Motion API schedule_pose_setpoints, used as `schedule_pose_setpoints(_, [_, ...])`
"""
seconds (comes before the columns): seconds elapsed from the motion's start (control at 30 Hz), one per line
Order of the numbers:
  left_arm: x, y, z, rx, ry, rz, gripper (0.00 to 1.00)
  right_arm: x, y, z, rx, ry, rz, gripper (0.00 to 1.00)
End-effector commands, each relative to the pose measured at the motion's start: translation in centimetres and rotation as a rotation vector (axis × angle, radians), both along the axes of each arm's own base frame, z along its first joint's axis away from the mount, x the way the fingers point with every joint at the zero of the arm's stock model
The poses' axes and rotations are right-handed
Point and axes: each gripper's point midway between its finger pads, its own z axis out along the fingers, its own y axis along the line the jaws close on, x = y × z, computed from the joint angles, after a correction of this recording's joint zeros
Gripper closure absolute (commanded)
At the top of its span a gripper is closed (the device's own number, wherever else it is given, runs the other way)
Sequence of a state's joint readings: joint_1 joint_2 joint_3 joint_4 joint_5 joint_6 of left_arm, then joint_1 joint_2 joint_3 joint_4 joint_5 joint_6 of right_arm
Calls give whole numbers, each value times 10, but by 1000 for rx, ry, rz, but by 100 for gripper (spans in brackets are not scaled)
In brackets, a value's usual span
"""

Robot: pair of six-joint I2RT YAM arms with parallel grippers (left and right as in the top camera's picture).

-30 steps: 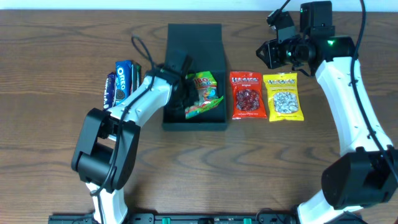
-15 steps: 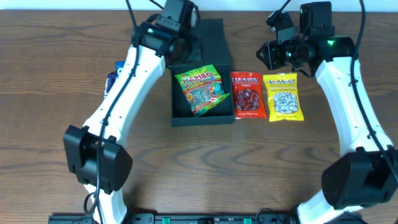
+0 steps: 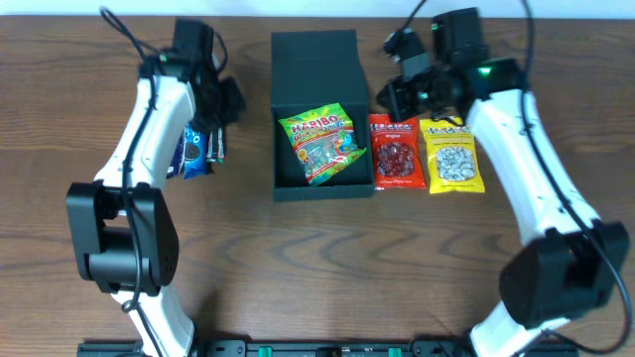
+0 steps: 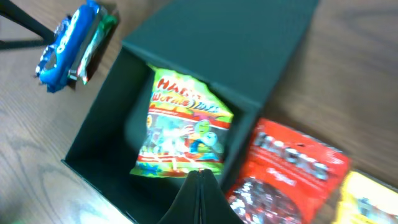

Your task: Pack container

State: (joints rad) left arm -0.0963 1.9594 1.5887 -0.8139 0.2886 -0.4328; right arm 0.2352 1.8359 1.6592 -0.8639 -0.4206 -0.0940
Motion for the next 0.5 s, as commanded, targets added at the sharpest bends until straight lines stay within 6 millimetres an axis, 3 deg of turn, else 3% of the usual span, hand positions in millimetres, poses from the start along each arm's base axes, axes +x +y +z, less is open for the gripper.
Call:
schedule_pose_setpoints(0.0, [-15, -28, -16, -140, 38, -28, 94, -3, 19, -31, -29, 82, -21, 99])
schedule_pose_setpoints(0.1, [-21, -33, -33, -162, 56, 8, 94, -5, 26, -60, -114, 136, -79, 99])
schedule_pose_setpoints(0.27, [-26, -36, -49, -187, 80, 54, 94, -14, 43, -91, -201, 182, -90, 99])
schedule_pose_setpoints(0.47, [-24, -44, -50, -231, 61, 44, 94, -13, 31, -109, -371, 158, -217, 99])
